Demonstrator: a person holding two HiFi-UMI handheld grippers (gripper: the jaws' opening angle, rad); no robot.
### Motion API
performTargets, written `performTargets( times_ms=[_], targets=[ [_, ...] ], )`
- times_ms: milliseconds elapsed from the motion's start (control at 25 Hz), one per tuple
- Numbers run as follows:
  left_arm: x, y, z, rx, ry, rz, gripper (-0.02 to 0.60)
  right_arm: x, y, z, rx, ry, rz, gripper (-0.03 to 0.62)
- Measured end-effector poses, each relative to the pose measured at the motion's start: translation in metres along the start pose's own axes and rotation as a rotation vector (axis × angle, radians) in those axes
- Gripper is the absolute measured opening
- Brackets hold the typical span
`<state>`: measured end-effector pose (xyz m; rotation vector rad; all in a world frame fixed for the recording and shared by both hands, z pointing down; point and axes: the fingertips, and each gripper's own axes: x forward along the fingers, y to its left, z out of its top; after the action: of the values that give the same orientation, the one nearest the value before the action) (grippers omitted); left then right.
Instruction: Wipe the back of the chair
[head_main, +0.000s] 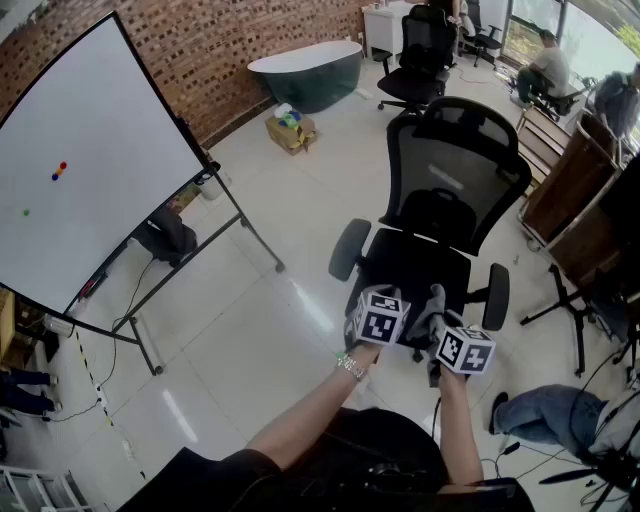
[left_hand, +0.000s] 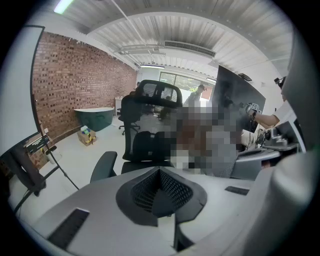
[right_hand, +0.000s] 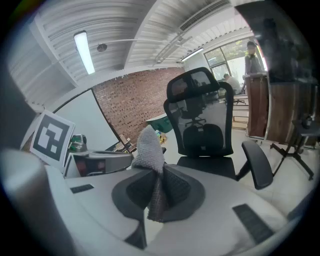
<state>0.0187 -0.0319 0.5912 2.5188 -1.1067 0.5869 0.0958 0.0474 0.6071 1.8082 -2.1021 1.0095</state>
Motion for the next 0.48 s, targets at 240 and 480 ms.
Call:
performTargets(
  times_ms=[240,480],
  targets=[
    [0.046,0.037,0.065,-0.022,-0.033,-0.031,0.002,0.05,0.013,0.059,-0.025,-0.028,-0.003,0.018],
    [0.088,0.043,0.081,0.001,0.005,-0.079,0.002,0.086,0.005,0.06,-0.024,0.047,-0.015,0.018]
  ],
)
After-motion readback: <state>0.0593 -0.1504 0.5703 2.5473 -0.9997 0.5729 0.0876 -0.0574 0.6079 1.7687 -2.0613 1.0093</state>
